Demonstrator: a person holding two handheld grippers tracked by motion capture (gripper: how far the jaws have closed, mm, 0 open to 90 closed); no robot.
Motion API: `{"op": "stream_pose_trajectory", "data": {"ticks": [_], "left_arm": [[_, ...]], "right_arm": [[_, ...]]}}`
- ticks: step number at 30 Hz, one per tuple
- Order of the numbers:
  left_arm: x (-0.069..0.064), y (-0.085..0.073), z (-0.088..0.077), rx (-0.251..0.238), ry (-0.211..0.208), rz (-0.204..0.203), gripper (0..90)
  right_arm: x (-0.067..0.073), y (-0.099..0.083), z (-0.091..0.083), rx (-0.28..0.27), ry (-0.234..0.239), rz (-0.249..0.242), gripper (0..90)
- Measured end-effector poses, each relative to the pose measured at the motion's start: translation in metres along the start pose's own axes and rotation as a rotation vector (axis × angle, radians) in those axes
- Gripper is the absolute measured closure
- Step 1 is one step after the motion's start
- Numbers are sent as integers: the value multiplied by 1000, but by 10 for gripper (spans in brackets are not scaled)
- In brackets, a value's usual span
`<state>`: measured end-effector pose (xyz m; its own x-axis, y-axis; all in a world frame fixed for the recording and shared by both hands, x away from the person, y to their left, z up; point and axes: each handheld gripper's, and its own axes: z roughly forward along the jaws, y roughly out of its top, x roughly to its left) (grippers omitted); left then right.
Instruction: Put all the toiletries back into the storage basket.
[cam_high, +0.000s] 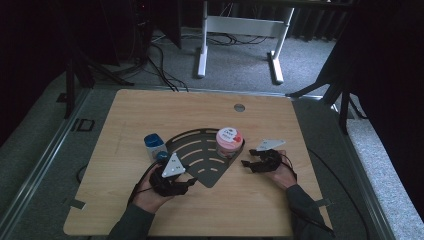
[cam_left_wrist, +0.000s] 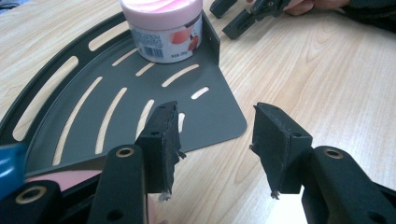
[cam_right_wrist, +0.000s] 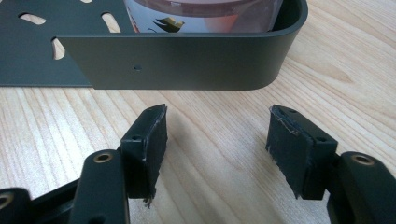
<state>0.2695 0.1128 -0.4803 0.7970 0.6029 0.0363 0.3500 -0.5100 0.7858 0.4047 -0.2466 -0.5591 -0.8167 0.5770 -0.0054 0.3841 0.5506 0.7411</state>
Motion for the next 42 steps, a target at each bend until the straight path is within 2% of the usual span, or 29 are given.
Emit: {"op": "stream_pose_trajectory", "data": {"ticks": [4, 9, 11, 17, 20, 22, 29, 32, 38, 39, 42], "left_arm": [[1, -3, -6, -15, -27, 5, 502], [1, -4, -9, -11, -32, 6, 502], [0, -6, -15, -4, -26, 10, 503], [3, -10, -30, -11, -12, -13, 507], [4, -10, -32, -10, -6, -12, 508], [6, -12, -41, -15, 5, -24, 508], [14, -14, -55, -22, 25, -44, 508], [16, -14, -59, -16, 33, -40, 509], [22, -16, -65, 1, 44, -68, 506], [25, -17, -67, 2, 43, -88, 507], [27, -16, -70, 9, 52, -96, 506]], "right_arm": [[0, 0, 0, 1, 2, 0, 364], [0, 0, 0, 1, 3, -2, 362], [0, 0, 0, 1, 5, -3, 357], [1, 0, 0, 3, 9, -7, 338], [1, 0, 0, 5, 12, -9, 332], [1, 0, 0, 7, 13, -10, 322], [1, 0, 0, 6, 13, -10, 322], [1, 0, 0, 6, 14, -10, 322], [1, 0, 0, 7, 14, -10, 320], [1, 0, 0, 7, 15, -11, 318], [1, 0, 0, 7, 15, -11, 318]]}}
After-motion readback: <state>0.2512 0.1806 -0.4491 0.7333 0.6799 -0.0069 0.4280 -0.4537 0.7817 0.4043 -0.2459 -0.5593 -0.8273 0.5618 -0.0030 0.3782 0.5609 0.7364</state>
